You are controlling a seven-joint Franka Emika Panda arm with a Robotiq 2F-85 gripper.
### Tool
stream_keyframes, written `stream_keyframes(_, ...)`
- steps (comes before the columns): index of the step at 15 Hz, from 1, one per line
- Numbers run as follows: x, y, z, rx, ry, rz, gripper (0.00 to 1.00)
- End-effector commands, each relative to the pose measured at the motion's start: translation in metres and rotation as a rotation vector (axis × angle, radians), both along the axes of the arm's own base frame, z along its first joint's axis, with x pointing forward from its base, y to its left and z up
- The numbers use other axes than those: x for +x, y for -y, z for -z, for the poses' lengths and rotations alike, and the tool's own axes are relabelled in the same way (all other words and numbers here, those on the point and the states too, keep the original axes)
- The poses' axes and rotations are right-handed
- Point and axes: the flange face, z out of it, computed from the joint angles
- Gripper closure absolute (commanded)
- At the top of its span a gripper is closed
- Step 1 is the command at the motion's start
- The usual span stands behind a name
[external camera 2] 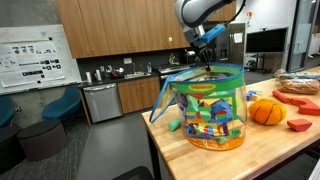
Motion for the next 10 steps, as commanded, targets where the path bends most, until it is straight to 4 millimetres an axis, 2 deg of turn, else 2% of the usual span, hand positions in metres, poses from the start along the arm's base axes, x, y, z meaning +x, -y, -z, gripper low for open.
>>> stream_keyframes(1, 0.0044, -0.0139, -0.0122, -0.028, -0.021, -0.057, 0.68)
stream_keyframes(2, 0.0010, -0.0074, -0.0067, -0.012, 0.000, -0.024, 0.87)
stream_keyframes(5, 0.0014, -0.0142, -0.0088, -0.015, -0.006, -0.044, 0.69)
stream_keyframes(10, 0.0027, -0.0143, -0.0068, -0.015, -0.011, -0.045, 0.68)
